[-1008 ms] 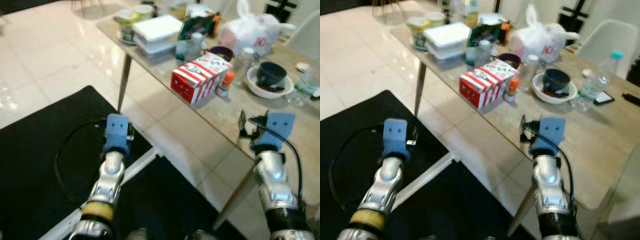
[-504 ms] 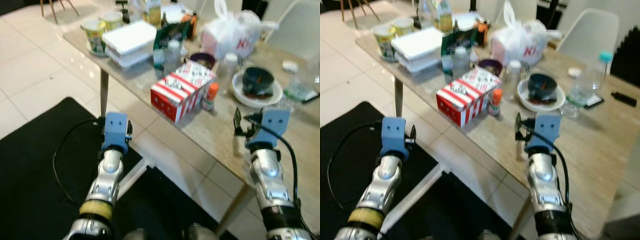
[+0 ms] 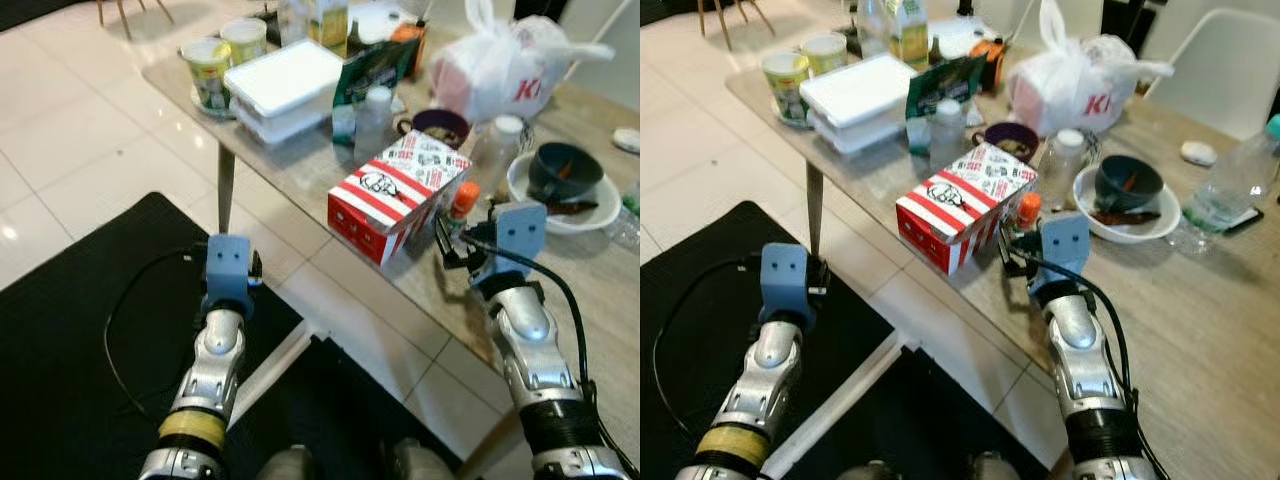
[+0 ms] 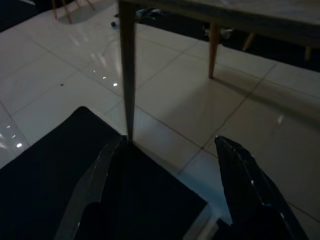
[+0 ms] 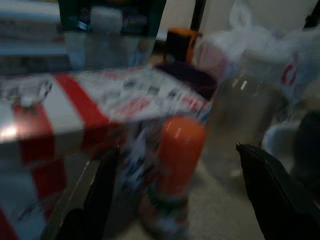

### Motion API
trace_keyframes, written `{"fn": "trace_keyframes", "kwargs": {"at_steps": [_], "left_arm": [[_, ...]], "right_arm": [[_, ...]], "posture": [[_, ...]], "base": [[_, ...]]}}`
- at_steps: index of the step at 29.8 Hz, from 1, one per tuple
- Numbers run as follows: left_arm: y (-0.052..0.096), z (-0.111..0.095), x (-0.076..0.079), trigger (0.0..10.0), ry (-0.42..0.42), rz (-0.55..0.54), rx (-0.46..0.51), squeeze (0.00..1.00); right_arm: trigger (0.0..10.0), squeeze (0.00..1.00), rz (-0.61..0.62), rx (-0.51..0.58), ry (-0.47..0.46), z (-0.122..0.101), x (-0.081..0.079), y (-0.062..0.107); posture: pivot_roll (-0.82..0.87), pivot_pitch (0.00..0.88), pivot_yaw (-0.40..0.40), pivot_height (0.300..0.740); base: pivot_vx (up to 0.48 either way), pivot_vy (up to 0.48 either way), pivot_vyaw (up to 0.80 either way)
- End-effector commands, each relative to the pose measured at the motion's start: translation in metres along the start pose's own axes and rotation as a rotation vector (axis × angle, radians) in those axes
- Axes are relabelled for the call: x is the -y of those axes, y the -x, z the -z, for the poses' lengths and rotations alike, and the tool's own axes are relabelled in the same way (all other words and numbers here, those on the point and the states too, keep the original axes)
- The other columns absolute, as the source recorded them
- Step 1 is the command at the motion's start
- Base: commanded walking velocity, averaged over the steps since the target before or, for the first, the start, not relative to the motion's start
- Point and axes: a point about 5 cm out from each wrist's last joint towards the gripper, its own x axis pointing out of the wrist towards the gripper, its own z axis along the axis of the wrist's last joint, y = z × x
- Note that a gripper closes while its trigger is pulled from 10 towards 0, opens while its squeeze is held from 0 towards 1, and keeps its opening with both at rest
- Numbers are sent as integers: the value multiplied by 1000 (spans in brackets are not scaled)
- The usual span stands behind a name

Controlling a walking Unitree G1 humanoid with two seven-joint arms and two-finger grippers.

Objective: Restocking fridge

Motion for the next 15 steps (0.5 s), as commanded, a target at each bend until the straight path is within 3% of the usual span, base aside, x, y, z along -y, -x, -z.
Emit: {"fn": "trace_keyframes", "kwargs": {"at_steps": [1,15], "left_arm": [[5,4,2,10000,5,8,-14,0],[13,2,-8,10000,-1,-31,-3,0]], "right_arm": [[10000,0,11,-66,-10,9,3,-2],[10000,0,-27,-123,-74,3,-3,-33]], "posture": [[-13,147,-24,740],[70,178,-52,740]], "base": [[0,0,0],[0,0,0]]}}
